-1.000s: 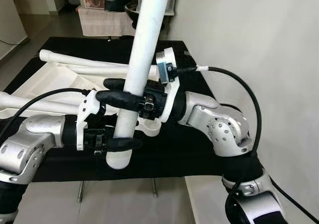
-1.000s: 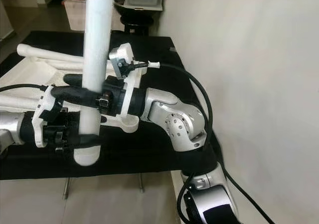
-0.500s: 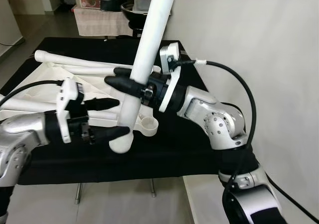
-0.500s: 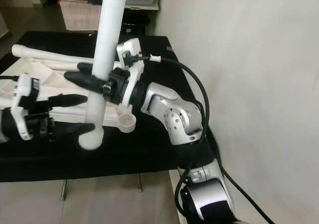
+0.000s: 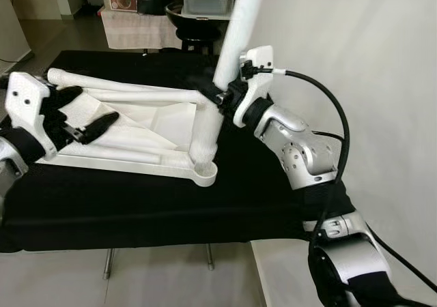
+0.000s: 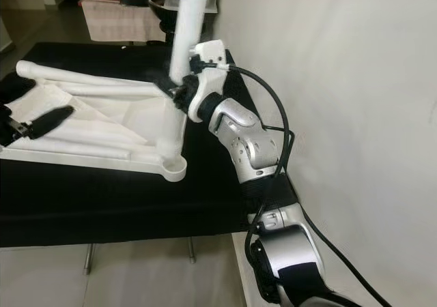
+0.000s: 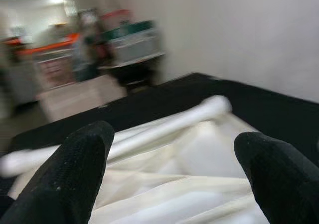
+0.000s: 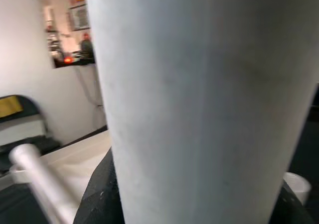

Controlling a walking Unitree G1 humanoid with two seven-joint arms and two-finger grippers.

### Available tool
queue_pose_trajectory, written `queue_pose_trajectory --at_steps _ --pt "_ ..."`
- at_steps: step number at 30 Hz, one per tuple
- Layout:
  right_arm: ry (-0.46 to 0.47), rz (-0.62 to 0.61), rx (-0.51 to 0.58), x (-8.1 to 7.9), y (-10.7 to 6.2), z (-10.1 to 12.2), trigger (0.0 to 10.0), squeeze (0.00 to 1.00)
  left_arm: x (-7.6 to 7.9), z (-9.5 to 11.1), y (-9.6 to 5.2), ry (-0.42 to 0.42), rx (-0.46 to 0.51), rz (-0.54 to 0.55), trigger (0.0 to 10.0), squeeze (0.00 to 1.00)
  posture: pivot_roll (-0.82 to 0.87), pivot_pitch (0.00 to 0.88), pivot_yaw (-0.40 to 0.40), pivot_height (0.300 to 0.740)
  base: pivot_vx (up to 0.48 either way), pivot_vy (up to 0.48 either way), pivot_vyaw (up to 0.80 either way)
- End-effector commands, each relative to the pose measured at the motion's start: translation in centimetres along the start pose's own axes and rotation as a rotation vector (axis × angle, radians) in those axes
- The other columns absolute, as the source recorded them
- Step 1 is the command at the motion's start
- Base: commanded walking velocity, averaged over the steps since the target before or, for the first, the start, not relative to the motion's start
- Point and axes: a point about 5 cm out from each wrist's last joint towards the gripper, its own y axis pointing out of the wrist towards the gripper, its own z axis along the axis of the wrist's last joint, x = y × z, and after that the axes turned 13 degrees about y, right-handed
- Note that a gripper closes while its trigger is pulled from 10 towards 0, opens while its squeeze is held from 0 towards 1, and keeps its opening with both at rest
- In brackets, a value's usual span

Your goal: Building children table

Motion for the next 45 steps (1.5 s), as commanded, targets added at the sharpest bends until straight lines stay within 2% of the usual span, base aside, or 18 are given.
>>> queue_pose_trajectory --at_steps 1,2,3,4,6,7,8,9,10,13,17,20,23,26,31,35,39,45 --pt "-0.02 -0.023 0.044 0.4 -0.1 0.9 0.0 0.0 0.7 -0.8 -0.5 -0.015 -0.036 0.053 10.0 0.0 -0.1 0.018 -0.108 0.74 0.0 0.0 0.0" --pt "-0.02 -0.023 0.044 0.4 -0.1 0.9 0.0 0.0 0.7 -0.8 -0.5 -0.015 -0.036 0.053 10.0 0.0 -0.1 0.018 -0.108 0.74 0.0 0.0 0.0" --pt "-0.02 -0.037 0.044 0.7 -0.3 0.7 0.0 0.0 2.2 -1.2 -0.9 -0.044 -0.055 0.06 10.0 0.0 -0.1 0.02 -0.109 0.74 0.0 0.0 0.0" --pt "-0.013 -0.038 0.045 0.7 -0.5 0.4 4.3 0.0 4.2 -1.8 -1.3 -0.086 -0.077 0.05 10.0 0.0 -0.1 0.021 -0.109 0.74 0.0 0.0 0.0" --pt "-0.013 -0.038 0.045 0.7 -0.5 0.4 4.3 0.0 4.2 -1.8 -1.3 -0.086 -0.077 0.05 10.0 0.0 -0.1 0.021 -0.109 0.74 0.0 0.0 0.0" --pt "-0.006 -0.035 0.051 0.7 -0.7 0.3 10.0 0.0 5.8 -2.2 -1.7 -0.121 -0.092 0.038 10.0 0.0 -0.1 0.022 -0.108 0.74 0.0 0.0 0.0" --pt "-0.006 -0.035 0.051 0.7 -0.7 0.3 10.0 0.0 5.8 -2.2 -1.7 -0.121 -0.092 0.038 10.0 0.0 -0.1 0.022 -0.108 0.74 0.0 0.0 0.0" --pt "0.004 -0.015 0.06 0.5 -1.0 0.1 10.0 0.0 8.3 -2.7 -2.2 -0.18 -0.115 0.02 10.0 0.0 -0.09 0.023 -0.108 0.74 0.0 0.0 0.0" --pt "0.004 -0.015 0.06 0.5 -1.0 0.1 10.0 0.0 8.3 -2.7 -2.2 -0.18 -0.115 0.02 10.0 0.0 -0.09 0.023 -0.108 0.74 0.0 0.0 0.0" --pt "0.022 0.066 0.048 -0.6 -1.3 -0.7 10.0 0.0 14.1 -3.5 -3.6 -0.314 -0.172 -0.022 10.0 0.0 -0.09 0.035 -0.109 0.74 0.0 0.0 0.0" --pt "-0.027 0.133 0.009 -1.2 -1.3 -1.5 10.0 0.0 16.5 -3.3 -4.3 -0.313 -0.185 -0.045 10.0 0.0 -0.09 0.061 -0.107 0.74 0.0 0.0 0.0" --pt "-0.049 0.165 -0.046 -0.4 -0.5 -2.6 10.0 0.0 18.5 -2.7 -5.0 -0.279 -0.208 -0.073 10.0 0.0 -0.08 0.098 -0.101 0.74 0.0 0.0 0.0" --pt "-0.033 0.18 -0.049 -0.2 -0.1 -2.4 10.0 0.0 19.2 -2.4 -5.5 -0.228 -0.219 -0.096 10.0 0.0 -0.08 0.128 -0.096 0.74 0.0 0.0 0.0" --pt "0.067 0.393 -0.05 -1.0 0.2 -1.3 10.0 0.0 20.2 -1.3 -7.2 -0.074 -0.201 -0.189 10.0 0.0 -0.07 0.202 -0.096 0.74 0.0 0.0 0.0" --pt "0.077 0.495 -0.056 -1.2 0.1 -0.4 10.0 0.0 21.3 -0.4 -8.4 -0.01 -0.179 -0.238 10.0 0.0 -0.08 0.229 -0.108 0.74 0.0 0.0 0.0" --pt "0.154 0.66 0.017 -1.7 0.1 2.0 10.0 0.0 21.2 0.3 -9.0 0.108 -0.145 -0.225 10.0 0.0 -0.1 0.244 -0.109 0.74 0.0 0.0 0.0" --pt "0.168 0.787 0.037 -1.7 -0.2 3.5 10.0 0.0 21.1 0.0 -9.5 0.043 -0.226 -0.167 10.0 0.0 -0.08 0.259 -0.108 0.74 0.0 0.0 0.0" --pt "0.16 0.859 0.03 -1.8 -0.2 3.9 10.0 0.0 21.2 0.5 -9.9 0.07 -0.224 -0.164 10.0 0.0 -0.06 0.274 -0.105 0.74 0.0 0.0 0.0"
